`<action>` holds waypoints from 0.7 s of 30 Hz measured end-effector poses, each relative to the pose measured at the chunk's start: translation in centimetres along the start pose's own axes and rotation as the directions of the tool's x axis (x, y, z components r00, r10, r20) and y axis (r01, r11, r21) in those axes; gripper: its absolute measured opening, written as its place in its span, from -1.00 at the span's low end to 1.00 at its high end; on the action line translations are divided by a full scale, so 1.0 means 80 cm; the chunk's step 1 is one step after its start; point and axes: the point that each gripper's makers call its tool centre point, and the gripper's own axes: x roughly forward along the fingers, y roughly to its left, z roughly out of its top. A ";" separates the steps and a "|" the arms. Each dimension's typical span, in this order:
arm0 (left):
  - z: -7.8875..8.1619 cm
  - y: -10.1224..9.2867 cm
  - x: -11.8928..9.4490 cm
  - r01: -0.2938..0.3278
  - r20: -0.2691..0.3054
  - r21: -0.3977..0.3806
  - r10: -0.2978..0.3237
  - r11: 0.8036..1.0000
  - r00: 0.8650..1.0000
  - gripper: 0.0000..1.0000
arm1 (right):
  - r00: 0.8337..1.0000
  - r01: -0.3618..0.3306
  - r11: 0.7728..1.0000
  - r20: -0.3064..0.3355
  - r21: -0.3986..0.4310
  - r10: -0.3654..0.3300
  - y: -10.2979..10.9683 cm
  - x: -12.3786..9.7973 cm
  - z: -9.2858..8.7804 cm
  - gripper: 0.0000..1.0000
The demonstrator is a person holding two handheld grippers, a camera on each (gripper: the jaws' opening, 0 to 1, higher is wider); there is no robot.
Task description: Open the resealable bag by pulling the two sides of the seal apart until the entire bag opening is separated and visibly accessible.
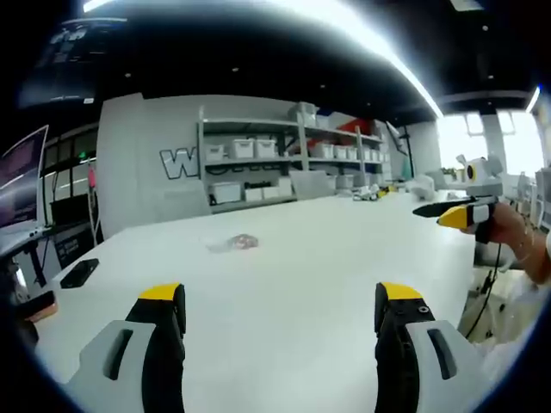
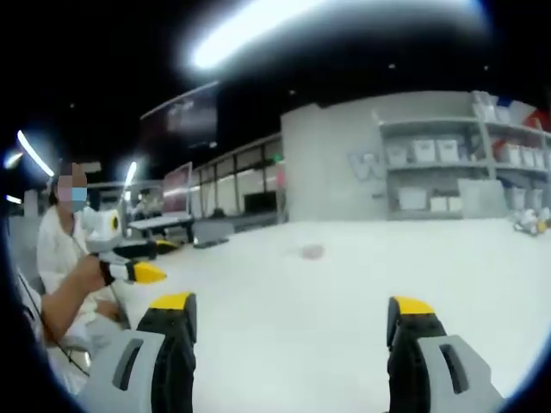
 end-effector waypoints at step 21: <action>0.005 0.005 0.001 -0.044 0.021 -0.044 0.045 0.998 0.999 0.75 | 0.999 -0.033 0.999 -0.007 0.018 0.034 0.011 0.025 0.006 0.84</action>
